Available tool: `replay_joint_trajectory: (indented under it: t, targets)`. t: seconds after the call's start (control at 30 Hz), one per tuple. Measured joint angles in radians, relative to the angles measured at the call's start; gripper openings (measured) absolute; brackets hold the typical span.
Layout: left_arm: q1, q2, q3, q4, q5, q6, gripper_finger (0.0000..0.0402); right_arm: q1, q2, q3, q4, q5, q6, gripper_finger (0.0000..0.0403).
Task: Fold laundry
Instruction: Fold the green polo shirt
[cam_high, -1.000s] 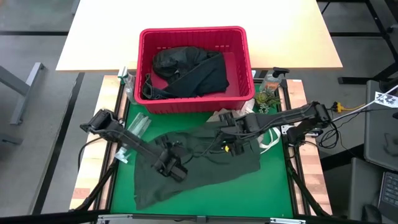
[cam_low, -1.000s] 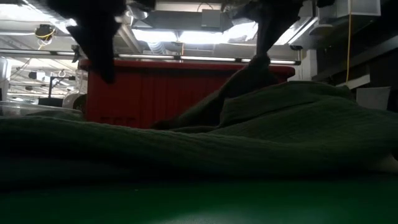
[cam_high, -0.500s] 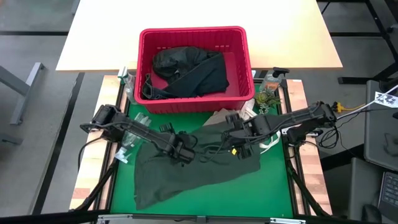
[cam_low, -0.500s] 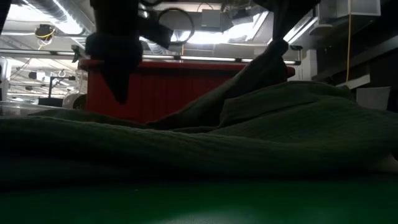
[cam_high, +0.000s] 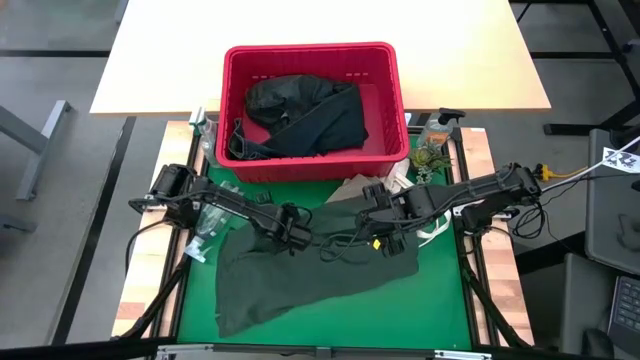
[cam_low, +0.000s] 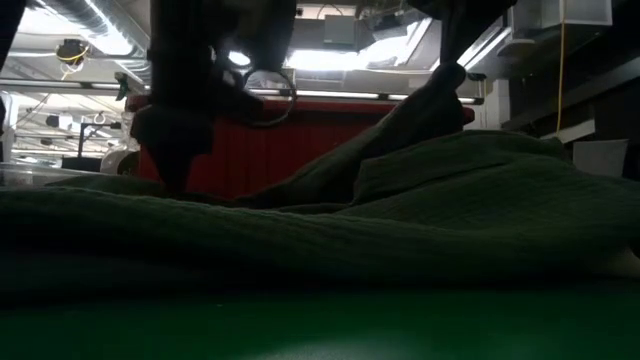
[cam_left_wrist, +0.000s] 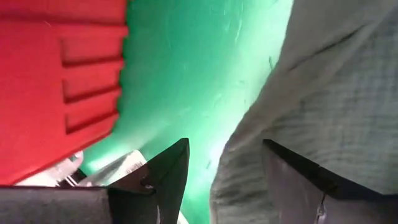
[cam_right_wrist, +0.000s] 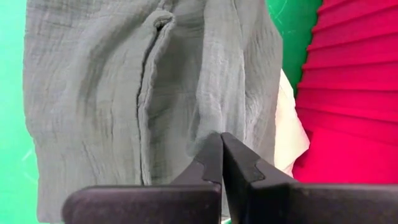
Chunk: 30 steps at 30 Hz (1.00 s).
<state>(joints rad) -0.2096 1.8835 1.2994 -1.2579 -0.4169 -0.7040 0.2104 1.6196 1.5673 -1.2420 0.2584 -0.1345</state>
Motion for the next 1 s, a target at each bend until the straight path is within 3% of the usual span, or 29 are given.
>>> replay_joint_trajectory:
  t: [0.4, 0.53, 0.73, 1.0]
  targets:
    - [0.017, 0.0, -0.106, 0.047, 0.151, 0.001, 0.0184, 0.0, 0.0, 0.0, -0.017, 0.0, 0.0, 0.0]
    - [0.0, 0.0, -0.102, 0.009, 0.149, -0.011, 0.0133, 0.0, 0.0, 0.0, -0.017, -0.001, 0.0, 0.0]
    - [-0.046, 0.0, -0.047, -0.137, 0.15, -0.099, 0.0017, 0.0, -0.017, 0.0, -0.026, -0.002, 0.025, 0.0]
    - [-0.156, -0.001, 0.067, -0.2, 0.215, -0.184, 0.0003, 0.048, -0.04, -0.001, -0.062, -0.042, 0.102, 0.0]
